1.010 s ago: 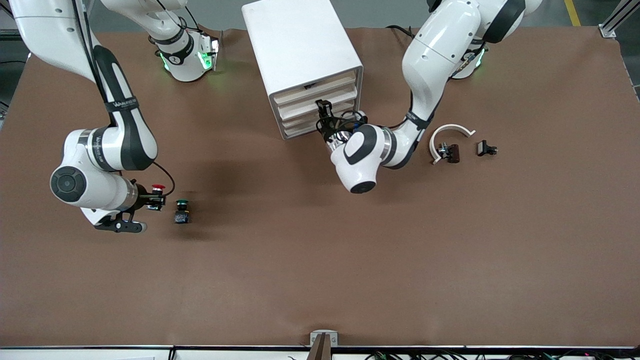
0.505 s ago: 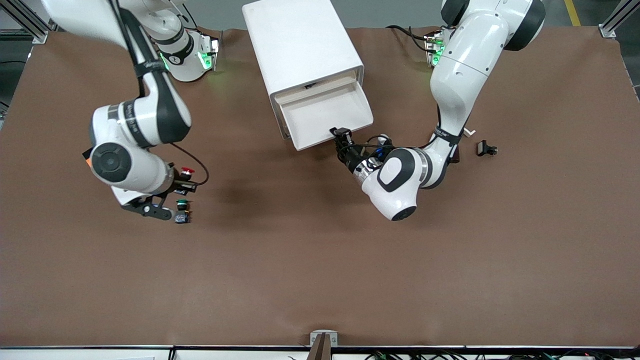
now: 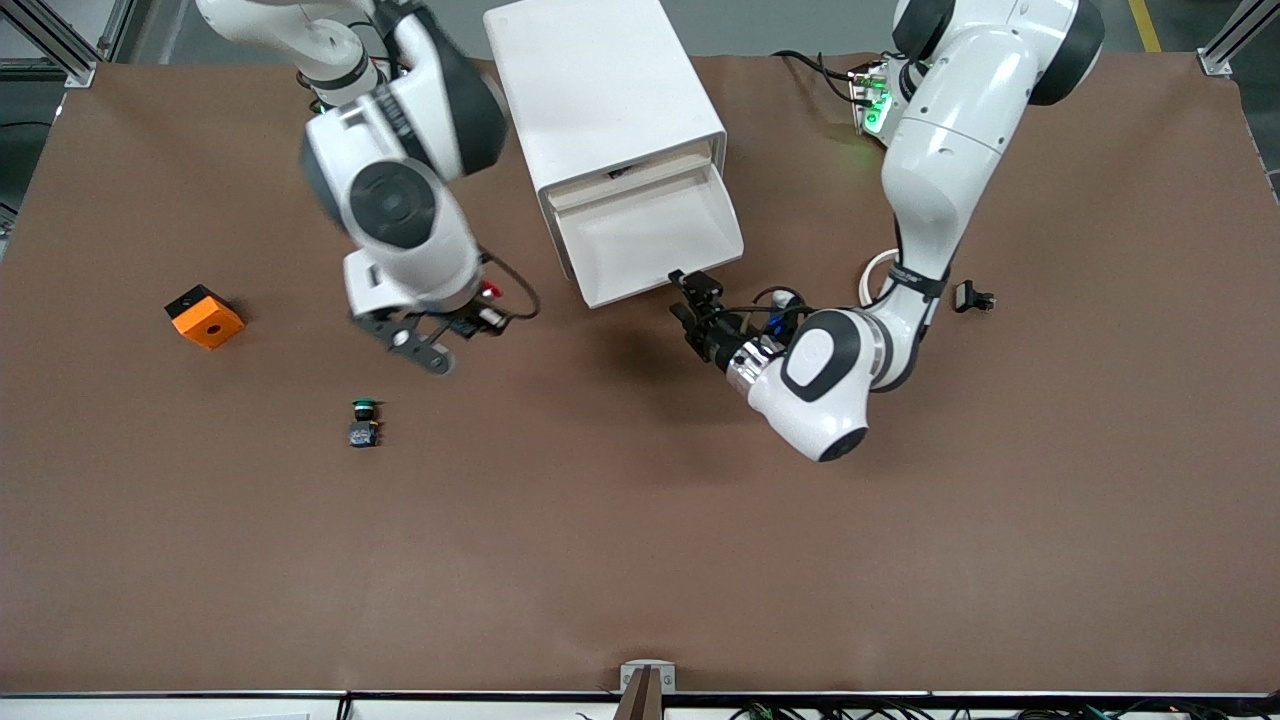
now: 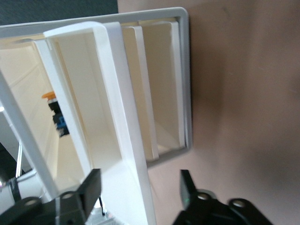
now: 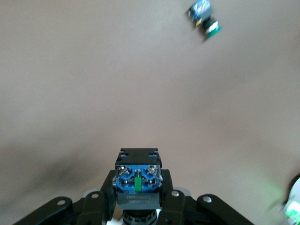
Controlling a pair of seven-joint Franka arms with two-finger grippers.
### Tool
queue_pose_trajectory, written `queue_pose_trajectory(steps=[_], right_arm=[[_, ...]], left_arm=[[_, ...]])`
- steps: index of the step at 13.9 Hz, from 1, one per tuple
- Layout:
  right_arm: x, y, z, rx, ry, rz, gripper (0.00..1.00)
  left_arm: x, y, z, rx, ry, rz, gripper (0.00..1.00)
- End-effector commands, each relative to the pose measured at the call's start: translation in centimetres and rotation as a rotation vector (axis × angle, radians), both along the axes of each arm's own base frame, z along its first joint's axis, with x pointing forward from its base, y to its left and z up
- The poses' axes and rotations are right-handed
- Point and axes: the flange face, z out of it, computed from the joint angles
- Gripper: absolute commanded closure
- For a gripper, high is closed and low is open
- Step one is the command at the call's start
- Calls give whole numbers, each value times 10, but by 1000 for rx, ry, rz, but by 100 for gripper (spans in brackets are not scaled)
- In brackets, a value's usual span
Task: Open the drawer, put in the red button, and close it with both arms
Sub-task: 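Carry the red button toward the open drawer while the left gripper withdraws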
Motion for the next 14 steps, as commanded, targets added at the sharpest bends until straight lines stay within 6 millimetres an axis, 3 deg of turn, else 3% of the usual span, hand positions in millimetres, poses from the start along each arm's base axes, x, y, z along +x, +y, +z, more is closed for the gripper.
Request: queue_pose_trajectory(steps=[1,4,7,11,14], right_arm=[[-21,40,9,37,16,-142,87],[-40,79,1,70,6,-249,86],[-61,114,-17,61,-8,-337,86],[-84,149,-43,69,-36,-448,87],[-101,157,-75,76,-43,-467,87]], left_arm=[[50,57,33,-2,-112,45,0],[77,120,48,-27,-250,21,0],[83,161,64,9,-359,-84,0],[75,182,98,131,-530,-421,0],[74,186,103,151,-587,-561,0]])
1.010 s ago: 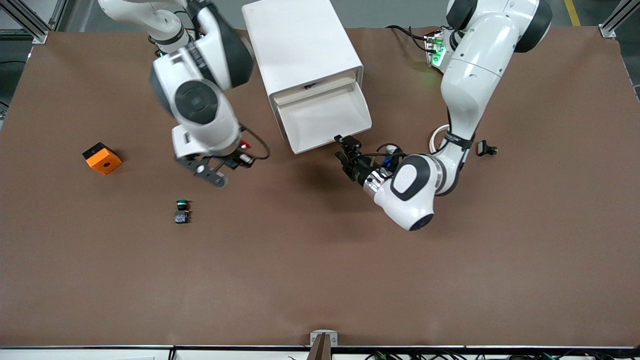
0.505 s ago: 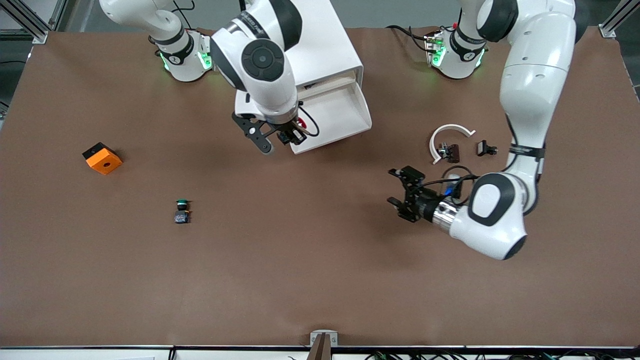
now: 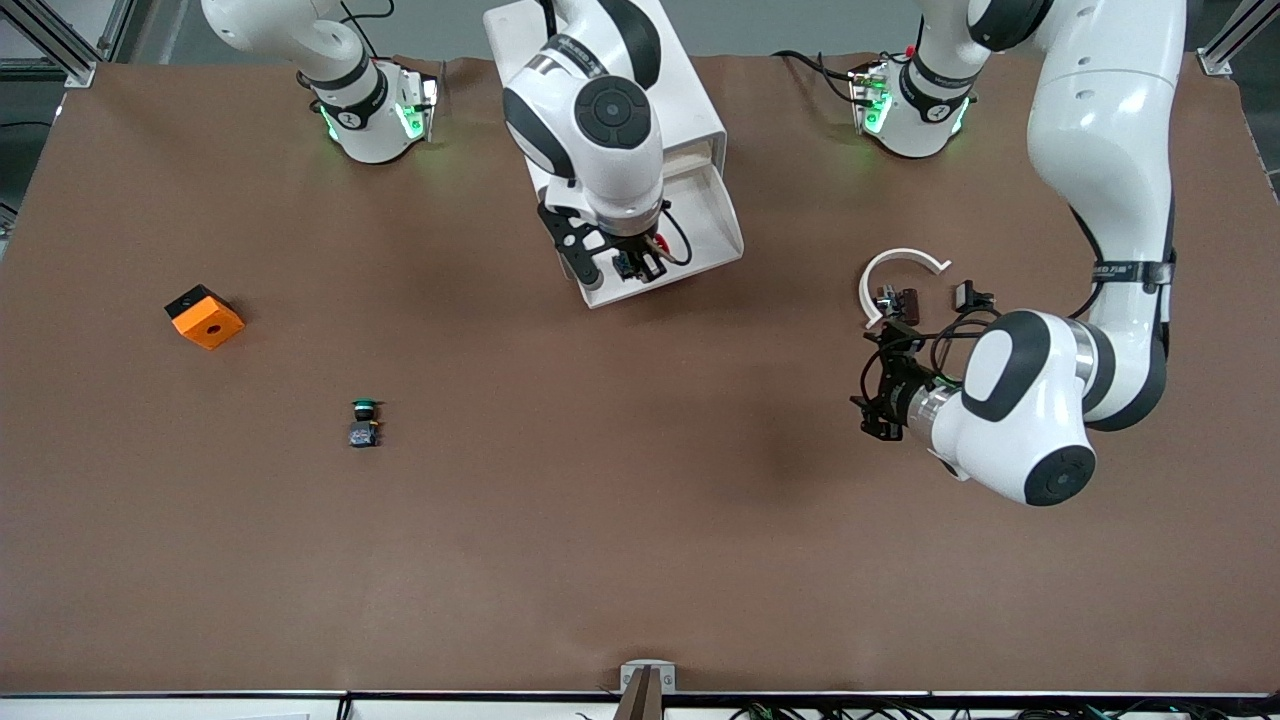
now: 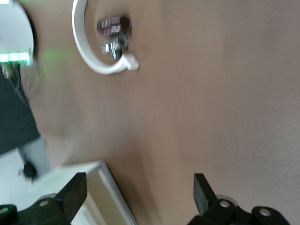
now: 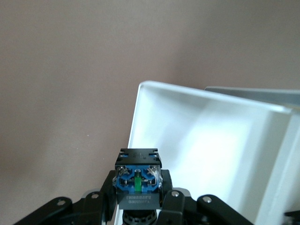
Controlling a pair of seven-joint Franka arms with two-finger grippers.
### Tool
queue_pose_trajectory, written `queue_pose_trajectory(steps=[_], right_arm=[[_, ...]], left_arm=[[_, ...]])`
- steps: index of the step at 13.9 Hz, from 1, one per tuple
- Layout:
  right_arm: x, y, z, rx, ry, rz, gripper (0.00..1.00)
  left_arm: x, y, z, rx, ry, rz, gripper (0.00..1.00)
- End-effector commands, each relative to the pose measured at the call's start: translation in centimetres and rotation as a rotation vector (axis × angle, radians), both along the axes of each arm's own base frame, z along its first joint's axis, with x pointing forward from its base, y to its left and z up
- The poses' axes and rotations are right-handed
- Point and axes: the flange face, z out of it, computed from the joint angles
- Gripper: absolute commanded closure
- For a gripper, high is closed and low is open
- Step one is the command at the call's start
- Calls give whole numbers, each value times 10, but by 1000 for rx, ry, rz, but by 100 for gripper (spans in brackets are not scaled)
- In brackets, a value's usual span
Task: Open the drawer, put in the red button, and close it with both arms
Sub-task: 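Lower the red button into the drawer and open the right gripper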
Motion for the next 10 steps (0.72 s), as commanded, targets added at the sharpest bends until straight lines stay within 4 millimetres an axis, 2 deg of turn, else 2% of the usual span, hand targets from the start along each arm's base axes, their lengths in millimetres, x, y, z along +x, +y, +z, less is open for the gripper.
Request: queue_pose_trajectory(steps=[1,3,5,6,7,9,10], right_arm=[[-12,0,-21,11,15,-33,87],[-28,8,-30,-5,30,-13,87],[-34,12,-41,-23,42,-42,86],[-41,17,-40,-24,41,-30,82],[-42,18,-43,-28,44,-28,72],[-41,17,-44,-31,47,-29,19],[-41,18,-42,-30,46,-26,0]], left_arm=[[-3,5,13,8,-35,-100,0],[-1,10,34,-35,-93,-196,0],[1,10,48,-112,-155,-327,0],[3,7,49,-150,-185,-390,0],[3,6,48,-180,-198,-446,0],[3,0,46,-218,-219,-526,0],[3,-2,45,-233,-227,-558,0]])
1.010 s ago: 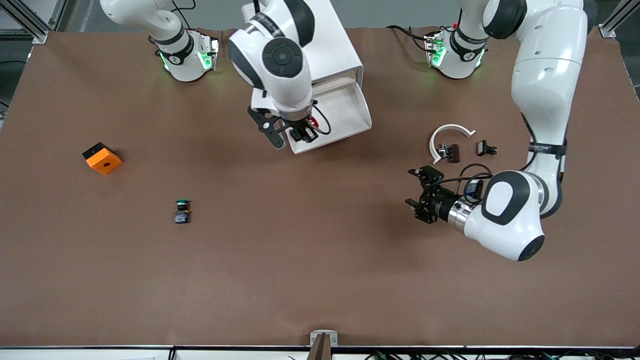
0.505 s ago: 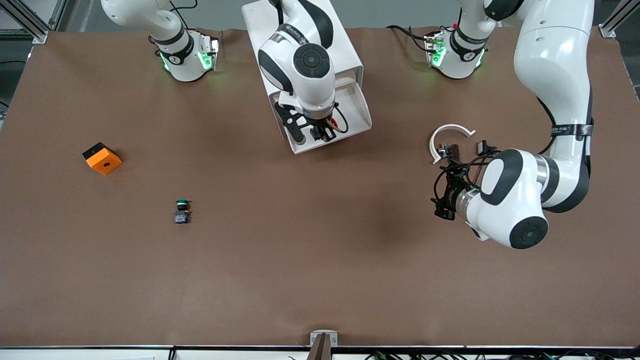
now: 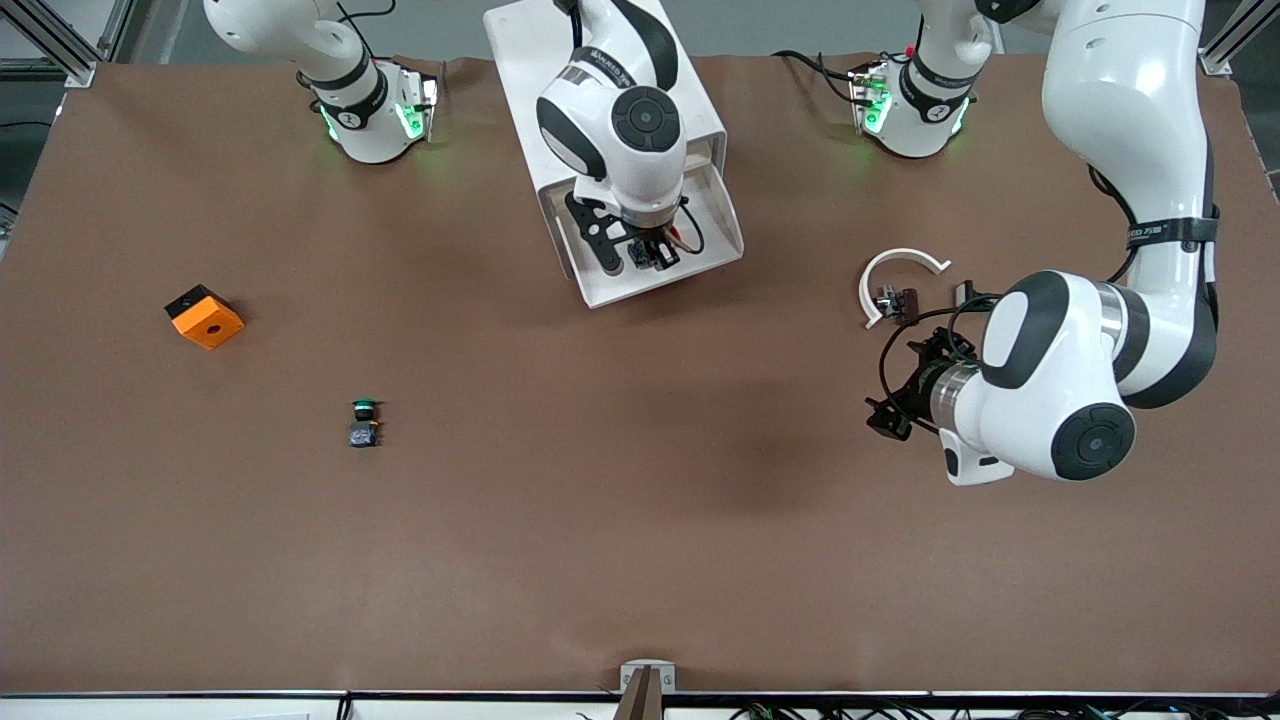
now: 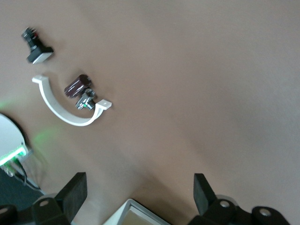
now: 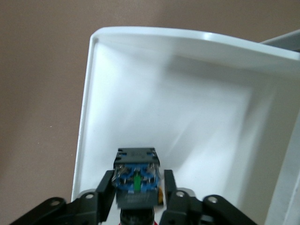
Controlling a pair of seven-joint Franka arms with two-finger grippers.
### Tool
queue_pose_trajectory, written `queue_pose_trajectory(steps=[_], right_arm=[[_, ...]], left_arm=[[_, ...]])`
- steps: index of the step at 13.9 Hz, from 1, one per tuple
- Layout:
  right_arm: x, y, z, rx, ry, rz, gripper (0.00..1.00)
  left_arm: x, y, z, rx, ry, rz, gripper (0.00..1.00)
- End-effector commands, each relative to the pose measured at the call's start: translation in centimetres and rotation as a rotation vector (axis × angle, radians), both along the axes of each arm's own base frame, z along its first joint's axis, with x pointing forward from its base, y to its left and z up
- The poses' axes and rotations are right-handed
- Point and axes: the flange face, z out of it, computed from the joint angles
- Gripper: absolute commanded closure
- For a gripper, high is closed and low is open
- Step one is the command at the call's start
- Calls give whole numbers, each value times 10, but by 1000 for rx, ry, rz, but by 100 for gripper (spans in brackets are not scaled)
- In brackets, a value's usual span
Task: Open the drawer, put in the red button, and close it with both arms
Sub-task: 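Lower the red button into the drawer and open the right gripper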
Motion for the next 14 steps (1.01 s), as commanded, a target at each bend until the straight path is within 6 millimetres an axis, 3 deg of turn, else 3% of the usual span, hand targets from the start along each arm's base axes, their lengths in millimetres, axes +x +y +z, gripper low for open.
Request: queue_pose_trajectory(steps=[1,3,5,8,10,12,14], right_arm=[[1,-2,7,9,6,-19,0],[18,-13,40,-1,15,-31,0],[58,-51,95,-10,52,-18,0],[100,-123,158,-3,138,164,0],[122,-186,203,69,107,300,0],[135,-246,230,123,105,467,0],[141,-305,244,173,85,602,0]], left_arm=[[-8,-11,-3,-44,-32,-146,0],[-12,-26,-5,-61,-60,-215,0],[-16,-53,-13,-103,-103,-259,0],[-31,-105,-36,-190,-204,-345,0],[-61,-149,-54,-181,-261,-440,0],[-93,-174,-72,-186,-296,-496,0],[-122,-200,-84,-219,-280,-539,0]])
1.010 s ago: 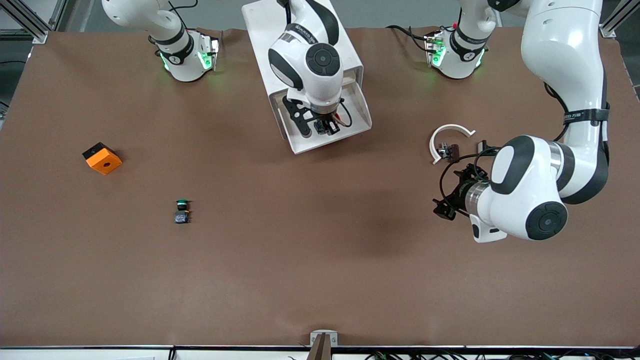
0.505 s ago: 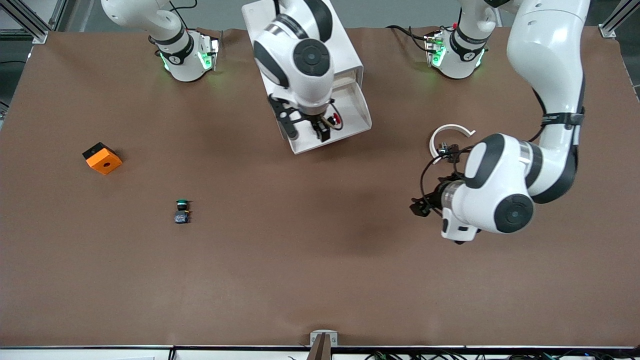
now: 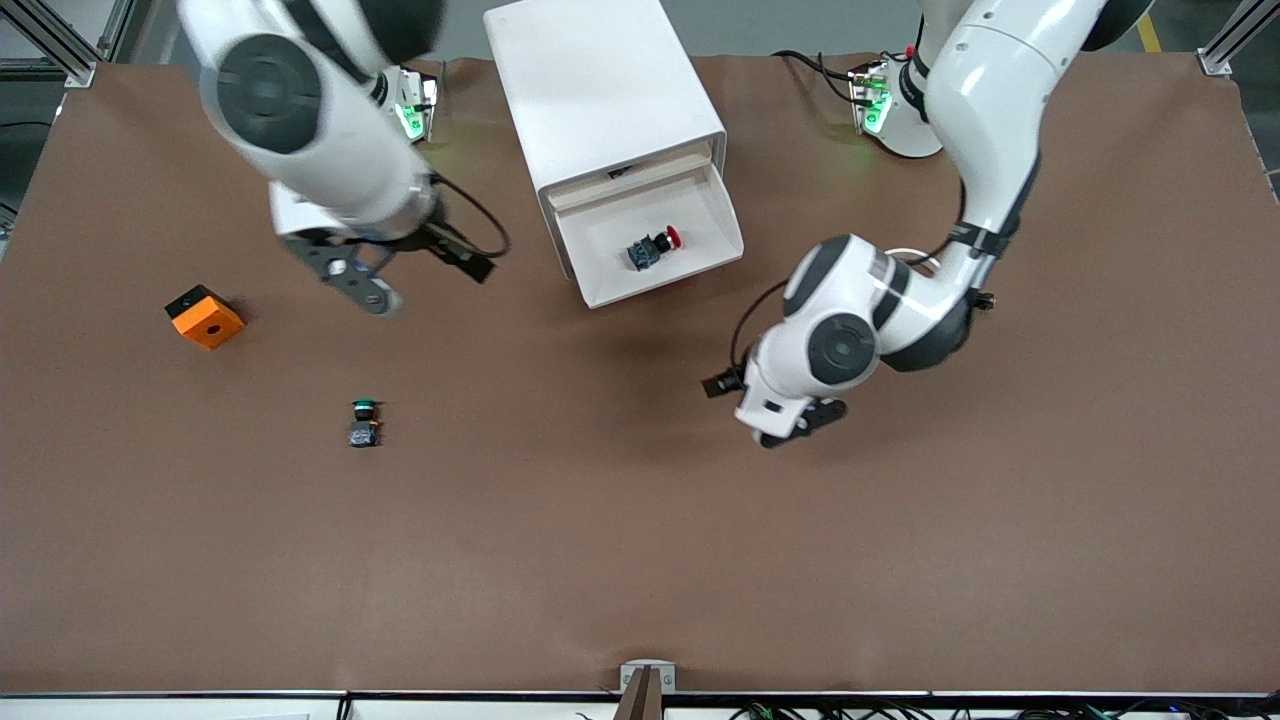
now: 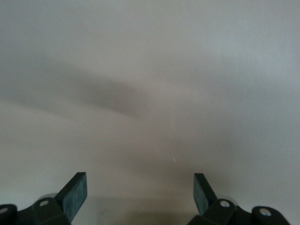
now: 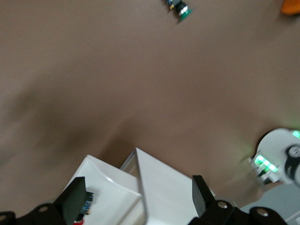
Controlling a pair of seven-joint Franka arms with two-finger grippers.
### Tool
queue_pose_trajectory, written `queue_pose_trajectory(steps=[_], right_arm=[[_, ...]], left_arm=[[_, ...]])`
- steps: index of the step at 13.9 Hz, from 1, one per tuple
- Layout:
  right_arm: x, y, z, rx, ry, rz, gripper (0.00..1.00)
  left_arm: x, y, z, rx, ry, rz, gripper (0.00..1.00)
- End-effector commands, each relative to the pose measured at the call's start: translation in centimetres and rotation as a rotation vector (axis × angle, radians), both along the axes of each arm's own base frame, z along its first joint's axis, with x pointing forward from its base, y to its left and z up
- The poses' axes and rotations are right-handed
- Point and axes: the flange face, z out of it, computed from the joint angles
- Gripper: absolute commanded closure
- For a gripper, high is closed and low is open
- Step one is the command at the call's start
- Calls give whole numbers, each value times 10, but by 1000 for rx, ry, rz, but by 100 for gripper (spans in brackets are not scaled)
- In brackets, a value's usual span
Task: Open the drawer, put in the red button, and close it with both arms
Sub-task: 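Push the drawer shut with the left gripper while the right gripper withdraws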
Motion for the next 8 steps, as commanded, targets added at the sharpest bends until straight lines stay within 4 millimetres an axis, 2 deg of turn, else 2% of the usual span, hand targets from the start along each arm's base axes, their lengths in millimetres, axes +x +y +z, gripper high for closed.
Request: queue_pose_trajectory(steps=[1,3,6,8], right_arm=[[-1,-79,15,97,-12,192,0],[3,-141,20,140,-43,295,0],[4,-221,10,156,-123,434,0],[9,-260,7,159,-145,468,0]], left_arm=[[-40,-16,2,7,-9,-62,0],[-72,-40,-1,2,20,-112,0],[-115,-69,14,4,33,-137,0],[-137,-81,10,9,57,-153,0]])
